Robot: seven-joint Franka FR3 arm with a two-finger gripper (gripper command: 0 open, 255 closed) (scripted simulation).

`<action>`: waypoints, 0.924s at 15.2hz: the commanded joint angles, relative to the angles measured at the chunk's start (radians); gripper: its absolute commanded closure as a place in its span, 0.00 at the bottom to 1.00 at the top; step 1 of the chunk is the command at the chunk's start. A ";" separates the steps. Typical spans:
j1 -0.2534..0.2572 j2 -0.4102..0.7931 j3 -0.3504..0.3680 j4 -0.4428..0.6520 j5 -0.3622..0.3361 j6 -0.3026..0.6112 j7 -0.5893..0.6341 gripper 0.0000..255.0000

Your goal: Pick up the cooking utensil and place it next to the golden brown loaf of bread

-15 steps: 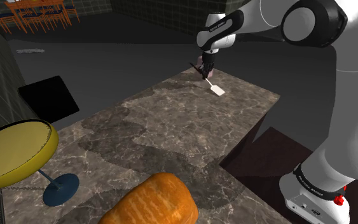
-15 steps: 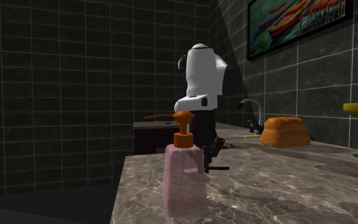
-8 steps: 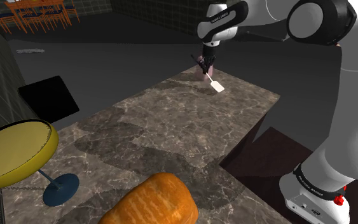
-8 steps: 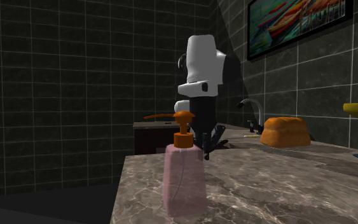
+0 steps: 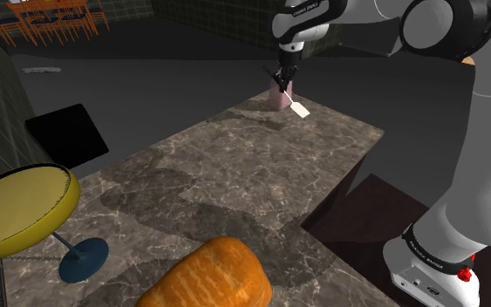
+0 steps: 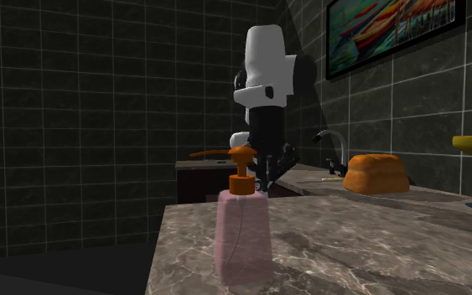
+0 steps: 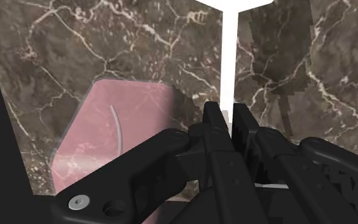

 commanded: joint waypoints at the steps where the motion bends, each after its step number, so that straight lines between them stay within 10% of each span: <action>1: 0.002 -0.010 -0.001 0.014 -0.003 -0.024 0.004 1.00; 14: -0.001 -0.036 -0.005 0.150 -0.013 -0.186 0.014 1.00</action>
